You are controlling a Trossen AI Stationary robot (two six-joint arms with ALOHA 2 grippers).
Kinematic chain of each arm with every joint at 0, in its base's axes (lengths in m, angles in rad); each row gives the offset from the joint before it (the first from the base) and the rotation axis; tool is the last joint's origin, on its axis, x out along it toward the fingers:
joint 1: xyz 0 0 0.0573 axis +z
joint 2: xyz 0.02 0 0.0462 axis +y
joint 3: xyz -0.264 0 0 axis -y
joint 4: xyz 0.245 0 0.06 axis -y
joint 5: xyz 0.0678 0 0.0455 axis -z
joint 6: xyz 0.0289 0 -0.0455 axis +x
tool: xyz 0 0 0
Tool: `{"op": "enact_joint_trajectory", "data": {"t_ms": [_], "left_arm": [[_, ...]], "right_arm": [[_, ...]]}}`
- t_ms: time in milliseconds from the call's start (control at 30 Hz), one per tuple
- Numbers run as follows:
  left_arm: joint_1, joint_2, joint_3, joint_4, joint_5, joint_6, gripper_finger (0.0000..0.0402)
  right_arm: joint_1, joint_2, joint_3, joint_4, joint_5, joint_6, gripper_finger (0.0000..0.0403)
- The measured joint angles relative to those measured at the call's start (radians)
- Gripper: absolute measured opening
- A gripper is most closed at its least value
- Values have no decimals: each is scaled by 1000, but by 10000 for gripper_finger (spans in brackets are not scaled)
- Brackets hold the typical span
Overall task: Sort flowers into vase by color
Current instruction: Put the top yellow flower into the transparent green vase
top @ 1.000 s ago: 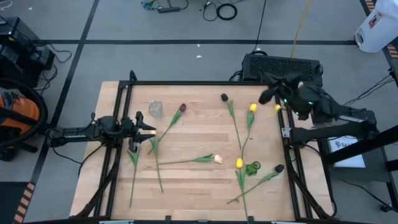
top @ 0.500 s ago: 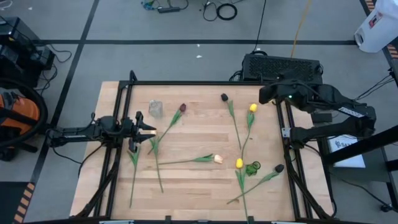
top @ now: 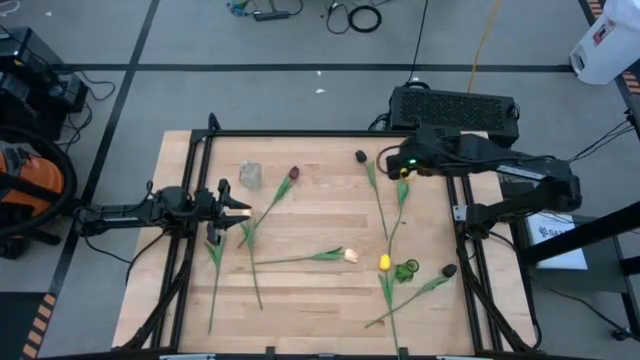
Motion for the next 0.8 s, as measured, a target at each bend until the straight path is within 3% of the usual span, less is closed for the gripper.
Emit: {"op": "enact_joint_trajectory", "data": {"t_ms": [167,300,533,800], "left_arm": [[0,0,0,0,0,0,141],[0,0,0,0,0,0,141],[0,0,0,0,0,0,141],[0,0,0,0,0,0,141]], "right_arm": [[-29,114,-7,-44,-49,116,297],[-66,161,-106,-63,-142,160,295],[-132,113,-397,268,-297,205,286],[-206,126,-580,456,-403,231,281]]}}
